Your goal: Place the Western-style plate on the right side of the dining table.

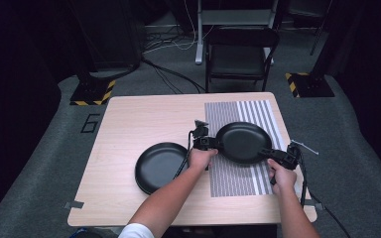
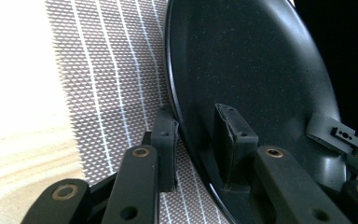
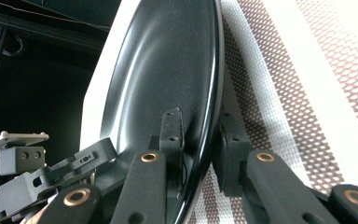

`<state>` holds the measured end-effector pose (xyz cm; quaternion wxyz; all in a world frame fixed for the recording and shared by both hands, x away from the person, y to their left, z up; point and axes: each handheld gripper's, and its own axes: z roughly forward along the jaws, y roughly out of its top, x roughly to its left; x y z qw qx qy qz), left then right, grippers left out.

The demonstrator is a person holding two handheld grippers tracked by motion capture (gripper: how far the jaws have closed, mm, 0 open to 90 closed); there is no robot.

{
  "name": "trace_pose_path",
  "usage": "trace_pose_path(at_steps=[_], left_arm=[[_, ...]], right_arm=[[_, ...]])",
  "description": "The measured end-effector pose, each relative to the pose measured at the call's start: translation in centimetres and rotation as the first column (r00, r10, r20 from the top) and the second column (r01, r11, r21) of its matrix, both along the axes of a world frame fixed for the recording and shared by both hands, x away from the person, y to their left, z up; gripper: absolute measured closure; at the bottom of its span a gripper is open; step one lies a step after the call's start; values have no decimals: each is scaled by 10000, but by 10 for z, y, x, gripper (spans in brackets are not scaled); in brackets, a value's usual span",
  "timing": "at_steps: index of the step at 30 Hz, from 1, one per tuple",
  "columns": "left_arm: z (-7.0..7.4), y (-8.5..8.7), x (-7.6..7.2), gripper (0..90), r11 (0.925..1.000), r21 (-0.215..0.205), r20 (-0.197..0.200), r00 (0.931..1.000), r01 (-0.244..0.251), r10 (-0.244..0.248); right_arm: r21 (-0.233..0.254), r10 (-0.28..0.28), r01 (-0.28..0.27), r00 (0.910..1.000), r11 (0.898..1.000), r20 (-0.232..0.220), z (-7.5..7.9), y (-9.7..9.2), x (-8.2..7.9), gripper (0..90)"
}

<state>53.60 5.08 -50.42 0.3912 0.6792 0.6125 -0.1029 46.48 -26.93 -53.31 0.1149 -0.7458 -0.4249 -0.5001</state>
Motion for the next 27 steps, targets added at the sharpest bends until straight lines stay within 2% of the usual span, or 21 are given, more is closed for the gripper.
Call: trace_pose_path(at_steps=[3, 5, 6, 7, 10, 12, 17, 18, 19, 20, 21, 22, 27], left_arm=[[-2, 1, 2, 708, 9999, 41, -72, 9999, -142, 143], [-4, 1, 3, 708, 9998, 91, -108, 9998, -180, 181], [-4, 1, 3, 708, 9997, 96, -115, 9997, -215, 216], [-4, 1, 3, 708, 9996, 135, -163, 9996, -236, 238], [-4, -1, 2, 707, 9992, 185, -202, 9991, -361, 365], [-5, -2, 2, 706, 9984, 379, -344, 9985, -410, 423], [-6, -3, 2, 703, 9980, 420, -331, 9983, -467, 481], [-6, -3, 2, 701, 9979, 403, -336, 9981, -505, 519], [-6, -3, 2, 699, 9979, 388, -373, 9979, -515, 529], [-6, -3, 2, 697, 9979, 353, -373, 9977, -547, 560], [-6, -3, 2, 697, 9979, 353, -373, 9977, -547, 560], [-6, -3, 2, 699, 9980, 367, -341, 9980, -514, 526], [-6, -4, 2, 701, 9977, 441, -223, 9984, -511, 521]], right_arm=[[-94, -97, 98, 9999, 9999, 44, -2, 3, 3, 753], [-17, -163, 163, 9998, 9999, -116, -3, 5, 4, 752], [-218, -132, 133, 9999, 9997, 61, -5, 5, 5, 752], [-93, -207, 206, 9997, 9997, -153, -4, 6, 5, 751], [-179, -277, 274, 9995, 9995, -126, -3, 7, 5, 748], [-645, -192, 192, 9998, 9977, 19, -5, 8, 5, 741], [-959, -187, 192, 9998, 9952, 58, -4, 9, 6, 733], [-1385, -194, 169, 9997, 9902, -172, 4, 14, 8, 707], [-1584, -146, 118, 9998, 9873, -165, 6, 16, 8, 702], [-1875, -50, 56, 10000, 9822, 37, 7, 16, 9, 706], [-1679, -167, 152, 9998, 9857, -79, 9, 16, 9, 709], [-1788, -114, 118, 9999, 9838, 33, 8, 15, 9, 706], [-1761, -124, 113, 9999, 9843, -52, 5, 14, 10, 703]])
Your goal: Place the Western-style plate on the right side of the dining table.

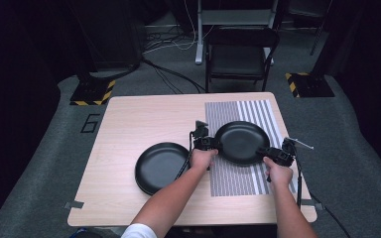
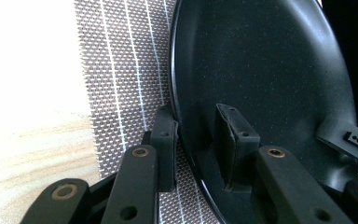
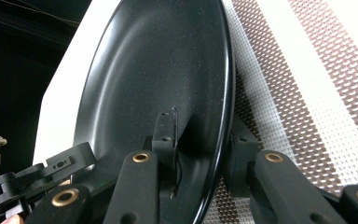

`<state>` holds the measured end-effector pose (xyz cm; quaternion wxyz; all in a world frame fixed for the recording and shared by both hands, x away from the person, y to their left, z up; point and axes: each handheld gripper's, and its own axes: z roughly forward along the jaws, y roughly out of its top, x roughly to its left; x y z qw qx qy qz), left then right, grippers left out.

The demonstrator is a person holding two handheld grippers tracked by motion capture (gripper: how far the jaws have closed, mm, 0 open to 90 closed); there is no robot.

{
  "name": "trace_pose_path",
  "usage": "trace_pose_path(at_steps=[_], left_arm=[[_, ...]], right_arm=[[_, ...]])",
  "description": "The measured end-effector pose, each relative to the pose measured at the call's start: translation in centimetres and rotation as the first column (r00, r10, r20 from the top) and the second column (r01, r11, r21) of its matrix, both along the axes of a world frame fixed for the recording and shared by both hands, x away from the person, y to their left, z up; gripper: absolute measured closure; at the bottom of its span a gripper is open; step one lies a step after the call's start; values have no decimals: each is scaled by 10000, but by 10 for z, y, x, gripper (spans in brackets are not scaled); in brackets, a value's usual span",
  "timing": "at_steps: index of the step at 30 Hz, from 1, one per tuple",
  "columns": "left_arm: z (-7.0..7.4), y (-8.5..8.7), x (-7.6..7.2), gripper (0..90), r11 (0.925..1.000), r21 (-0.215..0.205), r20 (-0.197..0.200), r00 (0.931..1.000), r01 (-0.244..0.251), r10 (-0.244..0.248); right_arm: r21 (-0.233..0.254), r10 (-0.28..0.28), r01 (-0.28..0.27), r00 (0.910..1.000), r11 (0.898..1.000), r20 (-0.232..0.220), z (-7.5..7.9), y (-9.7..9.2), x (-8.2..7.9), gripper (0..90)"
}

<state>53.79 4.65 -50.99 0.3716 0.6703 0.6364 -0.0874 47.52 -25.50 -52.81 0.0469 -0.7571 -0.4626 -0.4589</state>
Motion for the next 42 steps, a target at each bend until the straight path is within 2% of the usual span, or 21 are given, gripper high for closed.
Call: trace_pose_path(at_steps=[8, 10, 11, 12, 13, 14, 18, 19, 20, 22, 24, 25, 26, 27, 28, 34, 39, 42], left_arm=[[1, -1, 0, 700, 9998, 179, -67, 10000, 32, -31], [1, -1, 0, 700, 9999, 87, -7, 10000, -79, 79], [1, -1, 0, 701, 9999, 87, -7, 10000, -79, 79], [1, -1, 0, 701, 9999, 137, -70, 10000, -57, 58], [1, -1, 0, 701, 9999, 84, -36, 10000, -73, 73], [1, -1, 0, 701, 9999, 57, -35, 10000, -91, 91], [2, -1, 0, 706, 9999, 162, -57, 10000, 55, -54], [2, -1, 0, 707, 9998, 184, -61, 10000, 77, -76], [2, -1, 0, 708, 9998, 184, -61, 10000, 77, -76], [3, -1, 0, 713, 9994, 337, 179, 9998, 45, -51], [4, -1, 0, 726, 9991, 424, 222, 9997, 63, -72], [7, 1, 0, 729, 9988, 485, 337, 9994, 21, -37], [7, 1, 0, 728, 9986, 527, 443, 9990, -10, -13], [8, 1, 0, 722, 9987, 494, 414, 9991, -84, 63], [9, 2, 0, 716, 9987, 501, 401, 9992, -39, 19], [12, 3, -1, 696, 9992, 390, 470, 9989, -93, 74], [13, 4, -1, 656, 9996, 278, 473, 9988, 90, -103], [14, 6, -1, 648, 9991, 371, 595, 9980, 206, -228]], right_arm=[[22, 17, -17, 10000, 10000, -58, 1, 0, 0, 681], [-179, -22, 21, 10000, 9998, -77, 2, 2, 0, 674], [-509, 66, -70, 10000, 9987, -74, 5, 3, 1, 671], [-761, 70, -92, 9995, 9971, -295, 10, 6, 2, 656], [-761, 70, -92, 9995, 9971, -295, 10, 6, 2, 656], [-1364, 231, -262, 9994, 9903, -244, 12, 8, 4, 652], [-1405, 257, -275, 9996, 9897, -152, 10, 3, 5, 673], [-1262, 137, -156, 9998, 9919, -160, 10, 3, 4, 678], [-1388, 128, -147, 9998, 9902, -145, 10, 3, 4, 678], [-1486, 56, -85, 9998, 9889, -202, 11, 3, 3, 684], [-1570, 39, -63, 9999, 9876, -161, 12, 3, 3, 684], [-1894, -131, 121, 9999, 9818, -41, 12, 0, 1, 692], [-1983, -247, 250, 9997, 9798, 38, 14, 0, -1, 692], [-2132, -392, 452, 9987, 9760, 325, 17, -2, -2, 693], [-2235, -445, 530, 9981, 9733, 429, 19, -4, -4, 693], [-2114, -398, 459, 9987, 9763, 327, 24, -9, -7, 683], [-2094, -275, 340, 9990, 9772, 340, 26, -8, -8, 660], [-1941, -276, 344, 9989, 9804, 378, 27, -8, -9, 634]])
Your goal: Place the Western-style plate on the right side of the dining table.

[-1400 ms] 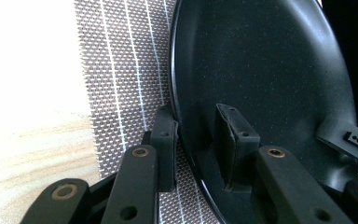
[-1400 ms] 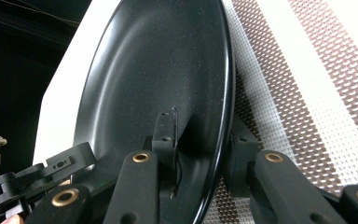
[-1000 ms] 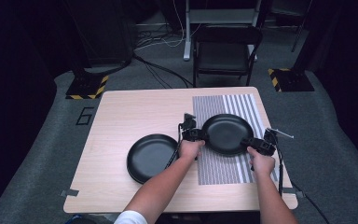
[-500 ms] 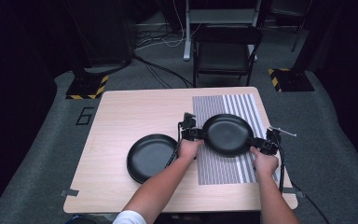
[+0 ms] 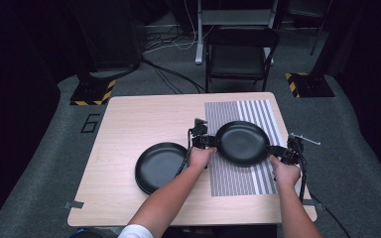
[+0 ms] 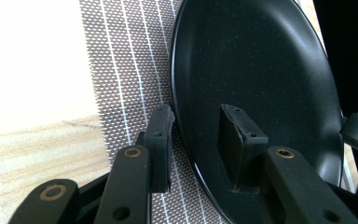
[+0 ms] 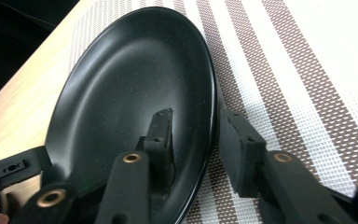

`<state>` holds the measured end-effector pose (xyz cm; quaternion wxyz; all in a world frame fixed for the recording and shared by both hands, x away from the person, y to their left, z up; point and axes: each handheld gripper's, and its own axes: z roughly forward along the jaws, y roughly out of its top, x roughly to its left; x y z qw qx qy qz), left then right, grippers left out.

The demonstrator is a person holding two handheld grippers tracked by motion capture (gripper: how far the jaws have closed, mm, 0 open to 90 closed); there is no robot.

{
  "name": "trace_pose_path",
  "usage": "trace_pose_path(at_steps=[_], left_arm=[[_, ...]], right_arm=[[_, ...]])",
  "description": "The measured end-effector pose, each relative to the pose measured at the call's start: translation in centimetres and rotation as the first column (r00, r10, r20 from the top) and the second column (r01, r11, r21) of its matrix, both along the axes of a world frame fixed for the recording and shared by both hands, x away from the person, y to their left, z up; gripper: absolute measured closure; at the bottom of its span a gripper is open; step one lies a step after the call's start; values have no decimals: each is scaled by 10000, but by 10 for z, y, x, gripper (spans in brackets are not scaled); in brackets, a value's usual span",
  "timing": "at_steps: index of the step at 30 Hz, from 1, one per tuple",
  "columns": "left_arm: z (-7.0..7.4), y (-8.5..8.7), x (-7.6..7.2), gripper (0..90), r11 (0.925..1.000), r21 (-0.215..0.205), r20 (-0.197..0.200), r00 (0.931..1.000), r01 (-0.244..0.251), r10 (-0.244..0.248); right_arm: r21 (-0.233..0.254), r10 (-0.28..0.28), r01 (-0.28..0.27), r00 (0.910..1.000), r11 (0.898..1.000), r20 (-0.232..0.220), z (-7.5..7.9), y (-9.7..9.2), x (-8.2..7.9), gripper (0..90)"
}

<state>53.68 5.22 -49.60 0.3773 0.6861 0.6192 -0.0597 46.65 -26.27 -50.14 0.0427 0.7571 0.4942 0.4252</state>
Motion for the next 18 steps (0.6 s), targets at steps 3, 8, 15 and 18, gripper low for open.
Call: trace_pose_path(at_steps=[3, 8, 15, 18], left_arm=[[2, 1, 0, 641, 10000, -27, 12, 10000, -5, 5], [8, 6, -1, 631, 9993, -213, 9, 9996, 293, -293], [32, 16, -12, 603, 9976, -311, 732, 9955, 618, -594], [39, 23, -15, 585, 9965, -359, 894, 9934, 757, -722]], right_arm=[[-197, 90, -90, 10000, 9998, -2, 0, 0, -1, 620], [-542, 345, -336, 9993, 9980, 154, 5, 2, -7, 596], [-399, 392, -372, 9980, 9985, 490, 18, 0, -18, 540], [-472, 442, -411, 9967, 9980, 682, 23, 0, -23, 521]])
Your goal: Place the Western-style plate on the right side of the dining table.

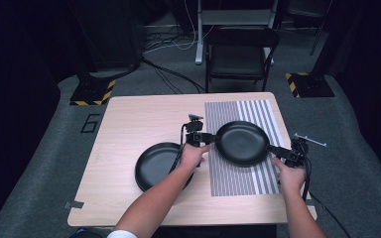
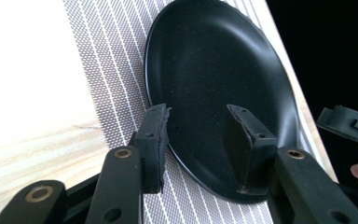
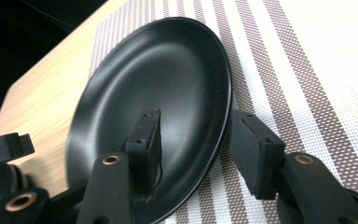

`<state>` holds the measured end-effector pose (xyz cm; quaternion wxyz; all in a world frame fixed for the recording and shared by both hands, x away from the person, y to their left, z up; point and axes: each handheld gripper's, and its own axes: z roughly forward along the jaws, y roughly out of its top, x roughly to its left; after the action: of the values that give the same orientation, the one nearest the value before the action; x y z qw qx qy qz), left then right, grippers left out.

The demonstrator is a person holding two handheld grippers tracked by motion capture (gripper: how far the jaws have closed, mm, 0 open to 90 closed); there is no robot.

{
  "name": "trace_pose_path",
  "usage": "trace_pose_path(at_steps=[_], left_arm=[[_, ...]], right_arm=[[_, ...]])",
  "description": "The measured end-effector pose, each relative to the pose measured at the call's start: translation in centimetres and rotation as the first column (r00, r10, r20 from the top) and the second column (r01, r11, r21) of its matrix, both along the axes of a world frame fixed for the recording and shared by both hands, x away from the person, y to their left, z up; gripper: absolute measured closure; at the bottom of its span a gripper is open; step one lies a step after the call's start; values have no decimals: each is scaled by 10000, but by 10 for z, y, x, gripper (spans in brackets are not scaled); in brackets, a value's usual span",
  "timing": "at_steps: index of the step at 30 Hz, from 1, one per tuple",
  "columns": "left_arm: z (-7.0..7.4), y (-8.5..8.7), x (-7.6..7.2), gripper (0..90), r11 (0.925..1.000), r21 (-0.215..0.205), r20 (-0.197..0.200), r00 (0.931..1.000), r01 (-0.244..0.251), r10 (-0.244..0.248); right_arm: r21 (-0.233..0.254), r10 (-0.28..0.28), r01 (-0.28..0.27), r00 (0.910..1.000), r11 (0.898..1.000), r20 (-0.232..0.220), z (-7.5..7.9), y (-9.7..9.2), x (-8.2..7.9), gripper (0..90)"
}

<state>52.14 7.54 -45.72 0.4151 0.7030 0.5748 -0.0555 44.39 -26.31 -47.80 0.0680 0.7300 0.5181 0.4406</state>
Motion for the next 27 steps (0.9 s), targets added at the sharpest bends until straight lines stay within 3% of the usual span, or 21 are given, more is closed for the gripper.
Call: trace_pose_path(at_steps=[8, 12, 16, 22, 27], left_arm=[[16, 20, -7, 556, 9991, 38, 629, 9971, 418, -419], [24, 38, -10, 541, 9985, 145, 1090, 9926, 527, -539], [30, 54, -14, 536, 9962, 617, 1607, 9845, 615, -708], [34, 77, -20, 525, 9949, 689, 1772, 9805, 737, -849], [37, 99, -29, 518, 9968, 462, 1921, 9787, 651, -728]], right_arm=[[-610, 402, -377, 9984, 9974, 407, 11, -1, -16, 498], [-594, 564, -528, 9966, 9968, 598, 16, 1, -23, 490], [-1184, 818, -723, 9936, 9903, 783, 21, 5, -28, 482], [-1257, 859, -747, 9926, 9892, 861, 25, 6, -36, 479], [-1410, 964, -833, 9914, 9865, 889, 26, 7, -43, 478]])
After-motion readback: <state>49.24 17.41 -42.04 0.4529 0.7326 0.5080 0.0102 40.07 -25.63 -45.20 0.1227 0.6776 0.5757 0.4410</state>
